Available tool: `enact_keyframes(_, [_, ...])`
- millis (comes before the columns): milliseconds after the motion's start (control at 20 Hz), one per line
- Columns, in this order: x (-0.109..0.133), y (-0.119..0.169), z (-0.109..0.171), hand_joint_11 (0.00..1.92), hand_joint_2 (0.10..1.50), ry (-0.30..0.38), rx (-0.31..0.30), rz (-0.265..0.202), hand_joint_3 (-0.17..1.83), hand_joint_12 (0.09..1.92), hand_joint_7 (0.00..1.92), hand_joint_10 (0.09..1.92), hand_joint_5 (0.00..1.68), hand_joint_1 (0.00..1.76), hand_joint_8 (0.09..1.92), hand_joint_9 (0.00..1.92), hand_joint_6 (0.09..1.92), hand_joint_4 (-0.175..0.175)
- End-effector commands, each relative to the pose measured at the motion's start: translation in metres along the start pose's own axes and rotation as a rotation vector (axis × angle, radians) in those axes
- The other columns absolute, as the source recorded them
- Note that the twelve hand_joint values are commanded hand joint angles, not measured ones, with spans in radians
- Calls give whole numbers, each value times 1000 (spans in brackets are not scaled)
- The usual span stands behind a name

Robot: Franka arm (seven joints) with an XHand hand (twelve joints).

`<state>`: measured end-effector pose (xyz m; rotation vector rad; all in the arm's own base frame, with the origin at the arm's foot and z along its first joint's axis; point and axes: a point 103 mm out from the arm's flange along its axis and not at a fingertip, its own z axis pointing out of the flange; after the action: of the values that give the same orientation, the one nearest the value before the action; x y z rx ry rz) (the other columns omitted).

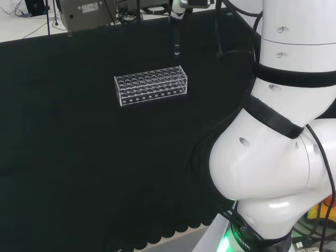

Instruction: Put the test tube back in the rack.

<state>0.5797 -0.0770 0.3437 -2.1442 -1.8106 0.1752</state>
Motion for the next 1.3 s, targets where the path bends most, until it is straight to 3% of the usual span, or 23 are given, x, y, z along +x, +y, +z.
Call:
enact_keyframes(50, [-27,-2,-13,1194,629,-6,-17,55,600,850,1441,87,1349,1438,661,1540,301,-175])
enact_keyframes(400, [-29,-1,6,1194,629,93,22,64,600,850,1442,87,1349,1438,661,1540,301,-175])
enact_keyframes(1300, [-22,21,52,1194,629,117,84,46,600,850,1443,87,1349,1438,659,1540,300,-175])
